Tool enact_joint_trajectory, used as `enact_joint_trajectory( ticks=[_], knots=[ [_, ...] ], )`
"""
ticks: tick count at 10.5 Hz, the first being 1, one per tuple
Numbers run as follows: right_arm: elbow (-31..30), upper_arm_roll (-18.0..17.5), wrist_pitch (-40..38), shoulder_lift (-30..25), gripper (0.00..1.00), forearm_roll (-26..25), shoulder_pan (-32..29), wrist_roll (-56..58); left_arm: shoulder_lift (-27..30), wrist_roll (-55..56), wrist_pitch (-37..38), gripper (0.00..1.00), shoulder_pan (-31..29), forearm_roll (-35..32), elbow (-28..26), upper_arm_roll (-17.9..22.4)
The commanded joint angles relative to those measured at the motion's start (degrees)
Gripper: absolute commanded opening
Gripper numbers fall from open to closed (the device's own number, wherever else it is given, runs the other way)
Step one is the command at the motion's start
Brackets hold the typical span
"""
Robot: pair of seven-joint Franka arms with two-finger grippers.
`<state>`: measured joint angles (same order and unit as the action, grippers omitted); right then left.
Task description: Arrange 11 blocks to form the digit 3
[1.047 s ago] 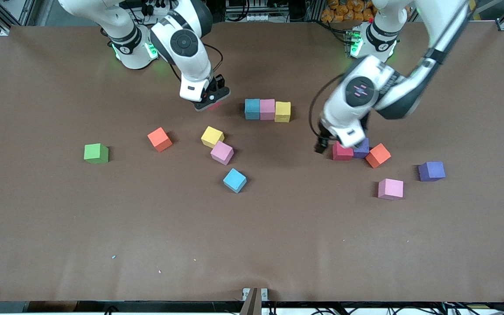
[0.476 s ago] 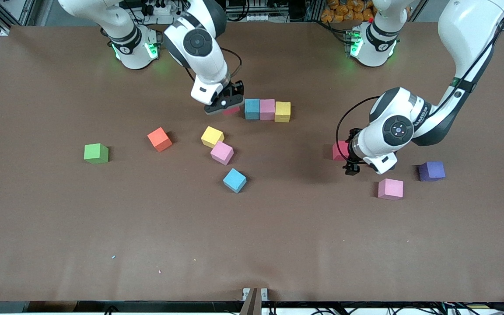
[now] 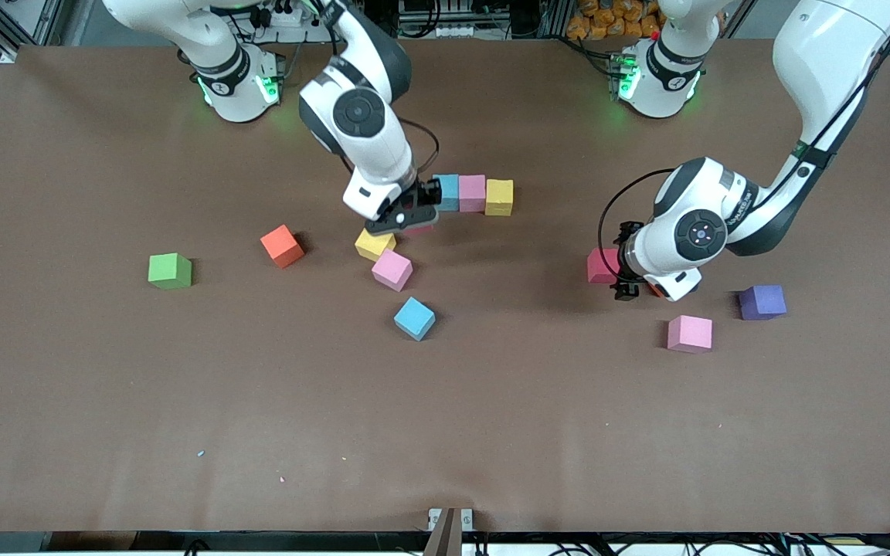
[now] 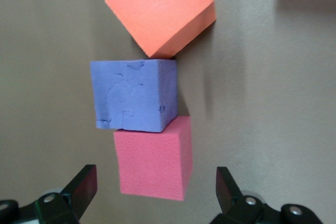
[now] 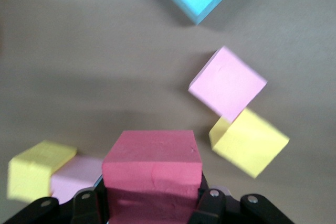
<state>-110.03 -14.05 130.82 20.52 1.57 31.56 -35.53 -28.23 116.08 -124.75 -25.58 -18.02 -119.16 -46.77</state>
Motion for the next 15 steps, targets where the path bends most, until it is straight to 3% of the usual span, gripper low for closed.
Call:
enact_joint_trajectory(
  ticks=[1,4,10,11,12,14,15],
  knots=[
    [6.40,0.34,-0.65,7.41,0.00,-5.08,2.01,-7.17,1.16,1.95,-4.25,1.00,-0.26,-2.98,-3.88,-0.08],
    [6.23,-0.01,1.27,9.80,0.00,-4.91,2.98,-8.85,-1.65,7.13,-5.24,1.00,-0.25,-10.36,-4.77,0.01],
    [4.57,-2.02,7.59,12.88,0.00,-4.39,4.47,-17.54,-3.94,7.05,-5.32,0.98,0.53,-10.55,-4.24,0.01],
    [4.39,-2.20,8.04,12.97,0.00,-4.47,5.08,-19.12,-4.03,6.35,-5.24,0.62,0.54,-10.55,-4.07,0.01],
    [4.13,-2.38,8.14,12.97,0.00,-4.56,5.26,-19.40,-3.94,5.91,-5.24,0.35,0.54,-11.07,-3.72,0.01],
    [2.81,-2.38,8.14,12.62,0.00,-4.56,5.27,-19.84,-3.85,0.15,-4.89,0.01,0.89,-11.25,-1.79,-0.17],
    [2.81,-2.38,8.31,12.70,0.00,-5.08,5.44,-21.50,-3.85,-1.72,-4.54,0.00,1.24,-10.38,-0.48,-0.17]
  ],
)
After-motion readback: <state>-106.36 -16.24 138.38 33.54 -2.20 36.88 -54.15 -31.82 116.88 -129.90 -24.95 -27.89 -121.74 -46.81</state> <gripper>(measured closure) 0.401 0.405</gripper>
